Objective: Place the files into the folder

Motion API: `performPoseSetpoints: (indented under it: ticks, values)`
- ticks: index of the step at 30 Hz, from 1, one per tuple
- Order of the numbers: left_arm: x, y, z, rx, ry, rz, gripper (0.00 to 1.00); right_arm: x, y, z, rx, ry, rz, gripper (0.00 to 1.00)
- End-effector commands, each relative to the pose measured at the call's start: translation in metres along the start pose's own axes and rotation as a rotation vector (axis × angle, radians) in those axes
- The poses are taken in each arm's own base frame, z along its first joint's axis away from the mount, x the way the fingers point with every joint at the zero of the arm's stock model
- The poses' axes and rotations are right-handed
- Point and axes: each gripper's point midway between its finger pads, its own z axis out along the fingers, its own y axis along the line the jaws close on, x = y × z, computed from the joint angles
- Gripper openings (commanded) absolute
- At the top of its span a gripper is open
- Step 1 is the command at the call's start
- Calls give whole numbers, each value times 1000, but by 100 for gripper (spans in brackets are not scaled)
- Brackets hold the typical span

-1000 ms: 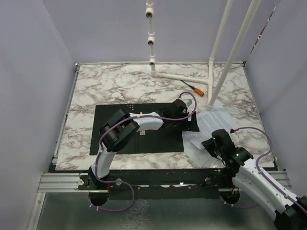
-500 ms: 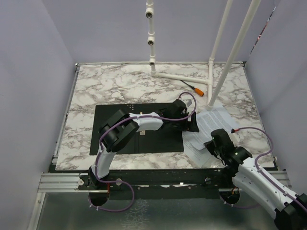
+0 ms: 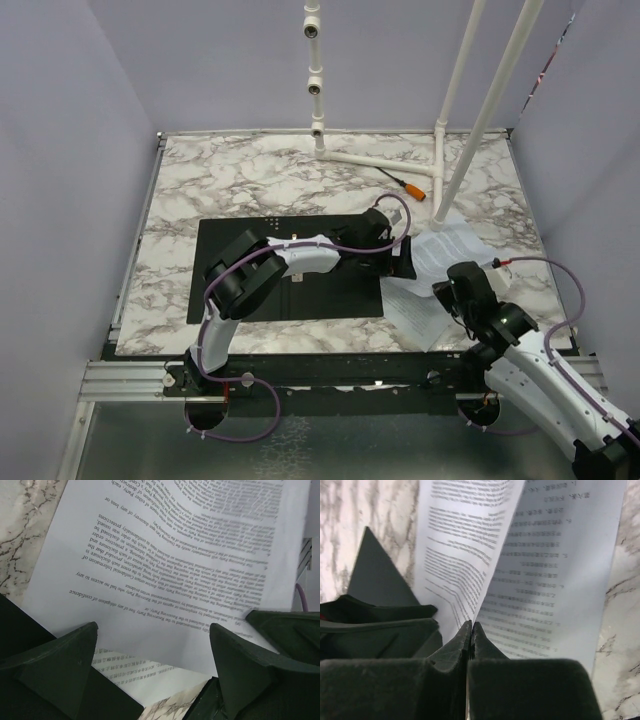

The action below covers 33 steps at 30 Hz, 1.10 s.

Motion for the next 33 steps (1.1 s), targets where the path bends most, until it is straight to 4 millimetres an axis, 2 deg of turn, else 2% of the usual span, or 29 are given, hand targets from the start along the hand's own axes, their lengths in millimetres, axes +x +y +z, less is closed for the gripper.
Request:
performPoseSetpoints:
  ticks: [1,10,16,21,25,28,33]
  values:
    - [0,-18,-17,19,19,29,97,-32,-2,-16,31,-122,-30,1]
    - [-30,-56,-44,84,-68,71,99,-64,14,-48,-27,-207,-47,1]
    - [-47,-69,-63,79,-108,106,99,-81,26,-69,-73,-246,-54,0]
    - [-60,-65,-83,33,-153,123,99,-91,39,-85,-122,-260,-77,1]
    - [-70,-55,-101,-18,-188,130,99,-95,63,-99,-204,-244,-137,1]
    - [-76,-43,-116,-51,-211,122,99,-94,85,-111,-275,-211,-194,0]
    - [-78,-12,-139,-118,-242,77,99,-94,121,-128,-399,-185,-331,1]
